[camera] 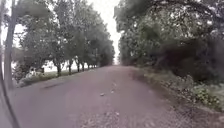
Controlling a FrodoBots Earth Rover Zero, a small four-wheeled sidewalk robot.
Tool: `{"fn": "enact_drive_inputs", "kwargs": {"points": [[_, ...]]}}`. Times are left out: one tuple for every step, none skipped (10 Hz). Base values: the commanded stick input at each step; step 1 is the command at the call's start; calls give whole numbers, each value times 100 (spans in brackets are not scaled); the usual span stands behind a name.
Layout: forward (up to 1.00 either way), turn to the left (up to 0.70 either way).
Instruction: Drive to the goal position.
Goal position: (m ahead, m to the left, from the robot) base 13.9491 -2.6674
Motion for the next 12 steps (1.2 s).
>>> {"fn": "enact_drive_inputs", "kwargs": {"points": [[70, 0], [70, 0], [70, 0], [70, 0], [70, 0], [70, 0], [70, 0], [70, 0], [70, 0], [70, 0], [70, 0], [70, 0]]}}
